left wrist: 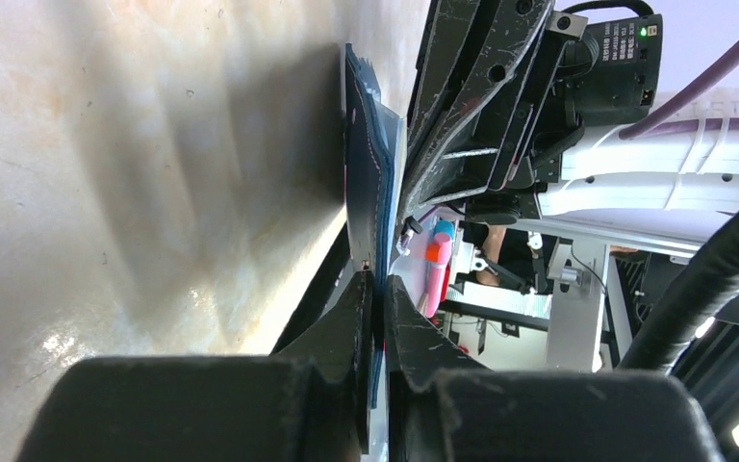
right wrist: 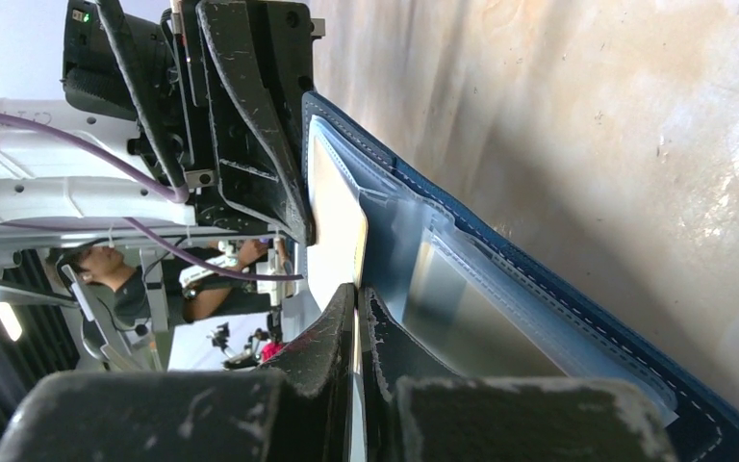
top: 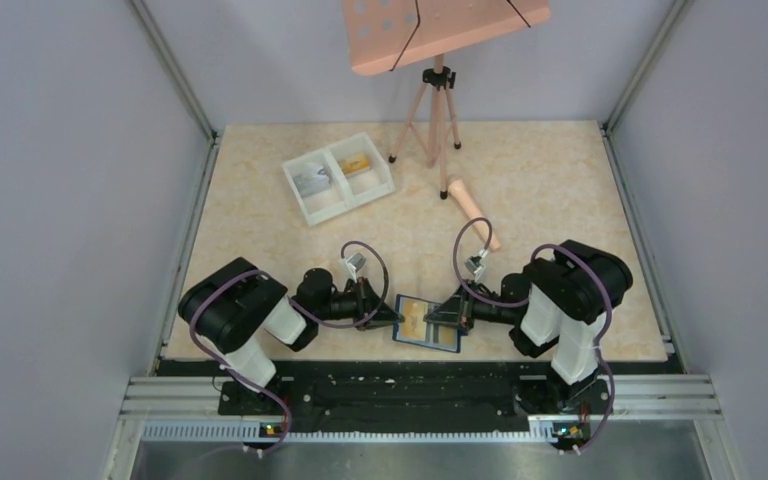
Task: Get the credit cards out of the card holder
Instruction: Remove the credit card from the card holder.
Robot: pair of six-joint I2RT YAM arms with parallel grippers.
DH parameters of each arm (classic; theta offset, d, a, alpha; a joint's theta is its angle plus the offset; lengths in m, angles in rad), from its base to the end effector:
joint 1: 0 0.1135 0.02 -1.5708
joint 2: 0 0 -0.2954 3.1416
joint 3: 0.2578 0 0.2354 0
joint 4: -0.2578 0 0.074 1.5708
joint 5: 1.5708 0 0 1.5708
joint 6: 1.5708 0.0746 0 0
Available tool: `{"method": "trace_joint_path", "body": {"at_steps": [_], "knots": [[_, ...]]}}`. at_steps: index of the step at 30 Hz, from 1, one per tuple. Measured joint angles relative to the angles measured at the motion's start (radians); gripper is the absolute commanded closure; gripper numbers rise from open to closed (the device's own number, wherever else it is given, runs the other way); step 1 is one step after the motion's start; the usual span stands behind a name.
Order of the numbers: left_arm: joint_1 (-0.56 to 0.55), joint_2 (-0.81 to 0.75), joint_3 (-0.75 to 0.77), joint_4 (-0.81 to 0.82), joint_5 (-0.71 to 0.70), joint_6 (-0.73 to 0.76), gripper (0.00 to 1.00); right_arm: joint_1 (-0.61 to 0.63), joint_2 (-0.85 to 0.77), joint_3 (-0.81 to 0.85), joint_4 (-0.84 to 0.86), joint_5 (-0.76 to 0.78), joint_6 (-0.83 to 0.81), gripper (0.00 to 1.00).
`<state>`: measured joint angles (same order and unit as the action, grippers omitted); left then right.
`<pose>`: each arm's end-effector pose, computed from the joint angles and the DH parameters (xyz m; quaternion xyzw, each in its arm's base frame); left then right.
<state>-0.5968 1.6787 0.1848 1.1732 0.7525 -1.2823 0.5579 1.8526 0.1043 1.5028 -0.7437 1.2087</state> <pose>0.1790 -0.1833 0.1444 -0.0510 0.7826 -0.6152 0.0806 0.1820 0.1731 0.1313 0.0230 0.7674 0.6247 0.1424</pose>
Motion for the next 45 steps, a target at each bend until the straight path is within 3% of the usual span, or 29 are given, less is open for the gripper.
{"method": "trace_joint_path", "body": {"at_steps": [5, 9, 11, 12, 15, 18, 21, 27, 31, 33, 39, 41, 42, 43, 45], "knots": [[0.005, 0.000, 0.000, 0.001, -0.001, 0.001, 0.77, -0.011, 0.000, -0.002, 0.002, -0.007, 0.000, 1.00], [0.008, -0.011, 0.000, -0.022, -0.001, 0.005, 0.84, -0.022, 0.000, -0.021, 0.000, -0.013, 0.000, 1.00], [0.009, -0.023, 0.000, -0.039, -0.001, 0.014, 0.98, -0.023, 0.000, -0.021, 0.001, -0.015, 0.000, 1.00], [0.009, -0.029, 0.000, -0.047, -0.001, 0.019, 1.00, -0.023, 0.000, -0.021, 0.001, -0.016, 0.000, 1.00], [0.010, -0.036, 0.000, -0.068, -0.001, 0.032, 1.00, -0.024, 0.000, -0.021, 0.002, -0.020, 0.000, 1.00], [0.010, -0.037, 0.000, -0.079, -0.001, 0.036, 1.00, -0.024, 0.000, -0.021, 0.001, -0.022, 0.000, 0.91], [0.010, -0.037, 0.000, -0.083, -0.001, 0.037, 1.00, -0.024, 0.000, -0.021, 0.001, -0.022, 0.002, 1.00], [0.010, -0.037, 0.000, -0.089, -0.002, 0.045, 1.00, -0.024, 0.000, -0.021, 0.001, -0.022, 0.007, 1.00], [0.010, -0.037, 0.000, -0.096, -0.006, 0.051, 1.00, -0.024, 0.000, -0.021, 0.000, -0.021, 0.008, 0.94], [0.010, -0.037, 0.000, -0.096, -0.008, 0.051, 1.00, -0.024, 0.000, -0.021, 0.000, -0.021, 0.009, 1.00], [0.012, -0.037, 0.000, -0.096, -0.010, 0.051, 1.00, -0.024, 0.000, -0.021, 0.001, -0.021, 0.008, 1.00], [0.012, -0.037, 0.000, -0.096, -0.010, 0.051, 1.00, -0.024, 0.000, -0.022, 0.001, -0.021, 0.008, 0.89], [0.013, -0.037, 0.000, -0.096, -0.010, 0.051, 1.00, -0.025, 0.000, -0.024, 0.001, -0.020, 0.009, 0.91], [0.014, -0.037, 0.000, -0.096, -0.010, 0.051, 1.00, -0.027, 0.000, -0.028, 0.000, -0.020, 0.010, 1.00], [0.015, -0.037, 0.000, -0.095, -0.010, 0.051, 1.00, -0.030, 0.000, -0.032, 0.002, -0.020, 0.009, 1.00]]}}
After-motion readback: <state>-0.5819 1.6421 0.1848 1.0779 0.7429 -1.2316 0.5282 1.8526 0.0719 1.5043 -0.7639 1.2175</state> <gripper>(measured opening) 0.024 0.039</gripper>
